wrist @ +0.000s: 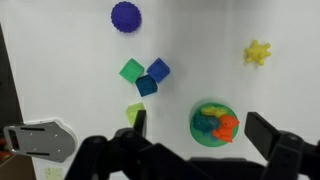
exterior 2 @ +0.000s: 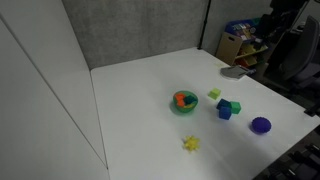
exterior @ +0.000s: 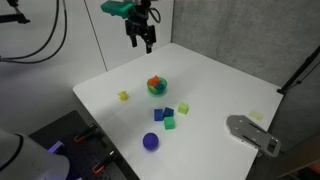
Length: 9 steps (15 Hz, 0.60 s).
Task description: Put the orange object inside the bowl
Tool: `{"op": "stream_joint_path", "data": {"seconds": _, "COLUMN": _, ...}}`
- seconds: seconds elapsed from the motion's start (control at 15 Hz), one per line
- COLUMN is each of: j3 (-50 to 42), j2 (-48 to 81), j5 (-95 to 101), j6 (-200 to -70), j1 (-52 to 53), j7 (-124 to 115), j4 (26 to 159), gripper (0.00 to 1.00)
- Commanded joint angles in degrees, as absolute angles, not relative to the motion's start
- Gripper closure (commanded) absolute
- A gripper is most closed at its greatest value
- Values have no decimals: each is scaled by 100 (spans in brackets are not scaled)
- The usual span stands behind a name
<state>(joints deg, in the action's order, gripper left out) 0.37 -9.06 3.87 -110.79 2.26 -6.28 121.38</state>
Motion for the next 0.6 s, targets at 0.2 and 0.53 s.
{"op": "stream_joint_path", "data": {"seconds": 0.2, "j3": 106, "j2": -1094, "j5": 391, "j6": -11159, "j1": 163, "j7": -743, "j4": 12278, "gripper": 0}}
{"op": "stream_joint_path", "data": {"seconds": 0.53, "j3": 106, "j2": -1094, "j5": 391, "j6": -11183, "j1": 163, "j7": -749, "j4": 12297, "gripper": 0}}
